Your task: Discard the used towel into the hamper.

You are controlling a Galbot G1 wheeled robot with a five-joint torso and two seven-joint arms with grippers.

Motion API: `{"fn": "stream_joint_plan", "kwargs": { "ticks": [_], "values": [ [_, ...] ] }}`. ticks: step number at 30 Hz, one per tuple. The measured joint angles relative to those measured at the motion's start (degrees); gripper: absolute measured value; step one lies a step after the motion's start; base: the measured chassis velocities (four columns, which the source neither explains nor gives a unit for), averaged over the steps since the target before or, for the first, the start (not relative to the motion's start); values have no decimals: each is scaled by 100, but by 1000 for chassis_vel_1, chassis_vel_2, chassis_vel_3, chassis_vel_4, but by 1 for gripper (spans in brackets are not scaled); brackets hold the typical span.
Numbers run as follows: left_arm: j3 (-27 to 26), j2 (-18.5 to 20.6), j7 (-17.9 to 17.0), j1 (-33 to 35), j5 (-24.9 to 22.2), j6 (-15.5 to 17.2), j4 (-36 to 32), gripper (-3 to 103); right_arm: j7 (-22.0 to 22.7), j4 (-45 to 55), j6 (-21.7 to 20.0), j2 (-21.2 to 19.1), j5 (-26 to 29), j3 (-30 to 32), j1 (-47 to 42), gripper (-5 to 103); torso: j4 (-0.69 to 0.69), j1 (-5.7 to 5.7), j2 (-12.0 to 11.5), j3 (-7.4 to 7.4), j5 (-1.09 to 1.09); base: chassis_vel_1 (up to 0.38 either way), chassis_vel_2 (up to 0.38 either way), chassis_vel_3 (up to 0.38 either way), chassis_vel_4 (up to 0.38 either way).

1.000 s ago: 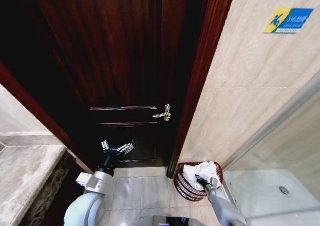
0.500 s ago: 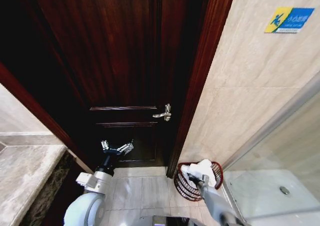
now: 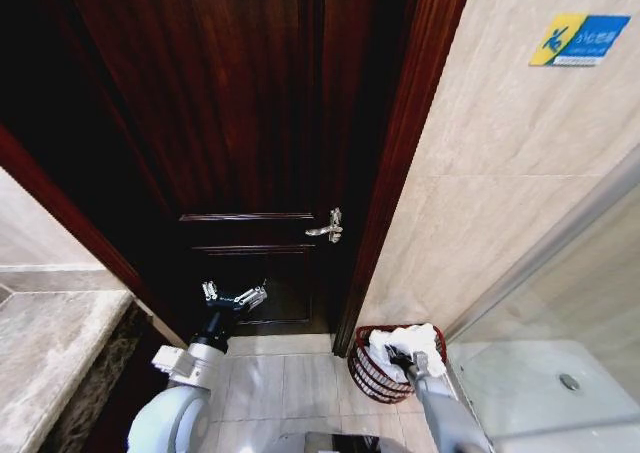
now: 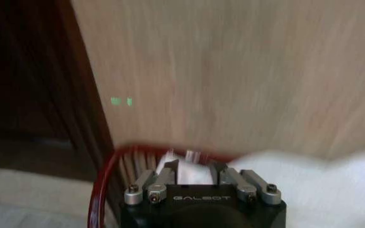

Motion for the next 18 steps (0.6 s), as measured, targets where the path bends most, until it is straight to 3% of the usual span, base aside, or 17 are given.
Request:
{"fn": "stream_joint_plan", "kwargs": {
  "ticks": [3,5,7,8,12,14,18],
  "values": [
    [1,0,0,0,0,0,0,100,-294,1094,-257,-202,254,48,-659,50,-4,-1,1,0,-1,0,0,0,0],
    [1,1,0,0,0,0,0,100,-307,1139,-273,-271,325,92,-723,50,-4,-2,1,0,0,0,0,0,0],
    [1,1,0,0,0,0,0,100,-124,861,-271,-413,555,170,-676,61,-2,-2,1,0,2,0,0,0,0],
    [1,1,0,0,0,0,0,100,-124,861,-271,-413,555,170,-676,61,-2,-2,1,0,2,0,0,0,0],
    [1,0,0,0,0,0,0,100,-1,105,-559,-552,1145,173,-310,83,-3,-1,1,1,1,0,0,0,0],
    [1,0,0,0,0,0,0,100,8,-86,-585,-531,1185,172,-184,83,-3,-1,1,1,3,0,0,0,0],
    [0,0,0,0,0,0,1,100,26,-1291,-623,-448,1194,173,499,99,-1,0,1,1,2,0,0,0,0]
  ]
}}
